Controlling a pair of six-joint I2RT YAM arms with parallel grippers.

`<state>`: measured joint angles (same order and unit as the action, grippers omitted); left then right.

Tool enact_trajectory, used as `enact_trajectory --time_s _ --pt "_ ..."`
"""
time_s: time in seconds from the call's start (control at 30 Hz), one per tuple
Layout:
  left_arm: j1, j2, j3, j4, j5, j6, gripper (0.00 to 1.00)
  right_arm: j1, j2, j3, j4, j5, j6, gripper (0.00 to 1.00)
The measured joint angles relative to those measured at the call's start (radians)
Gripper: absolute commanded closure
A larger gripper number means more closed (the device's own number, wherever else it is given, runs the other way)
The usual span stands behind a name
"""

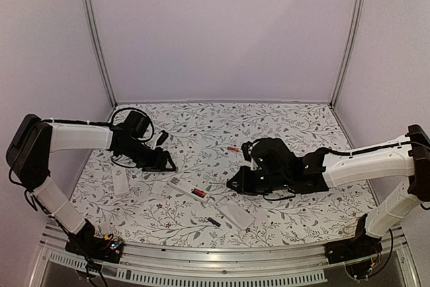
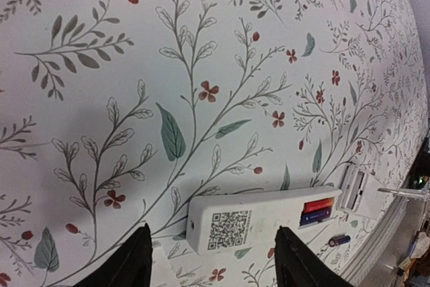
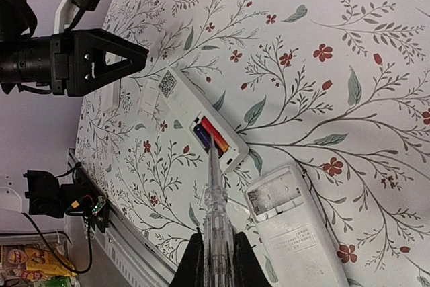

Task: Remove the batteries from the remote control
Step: Remove the battery from the remote control without the battery cover.

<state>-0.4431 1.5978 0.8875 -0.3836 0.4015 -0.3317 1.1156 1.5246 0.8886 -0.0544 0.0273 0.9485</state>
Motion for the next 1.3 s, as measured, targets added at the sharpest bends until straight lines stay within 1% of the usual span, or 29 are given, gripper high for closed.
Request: enact_trajectory --time_s 0.3,0.53,0.77,0.97,1.3 --pt "-0.054 0.068 0.031 -0.021 -0.011 0.022 0.48 0.015 0.031 0.000 -0.007 -0.016 0.050 1.00" --pt "-0.068 0.090 0.031 -0.031 -0.029 0.029 0.51 0.017 0.046 0.000 -0.008 -0.045 0.070 1.00" --pt "-0.082 0.095 0.031 -0.040 -0.037 0.033 0.56 0.017 0.072 0.000 -0.010 -0.064 0.084 1.00" --pt "-0.089 0.105 0.031 -0.042 -0.040 0.035 0.58 0.017 0.101 0.014 -0.014 -0.072 0.086 1.00" --pt "-0.094 0.105 0.031 -0.043 -0.049 0.037 0.63 0.017 0.101 0.023 -0.022 -0.073 0.088 1.00"
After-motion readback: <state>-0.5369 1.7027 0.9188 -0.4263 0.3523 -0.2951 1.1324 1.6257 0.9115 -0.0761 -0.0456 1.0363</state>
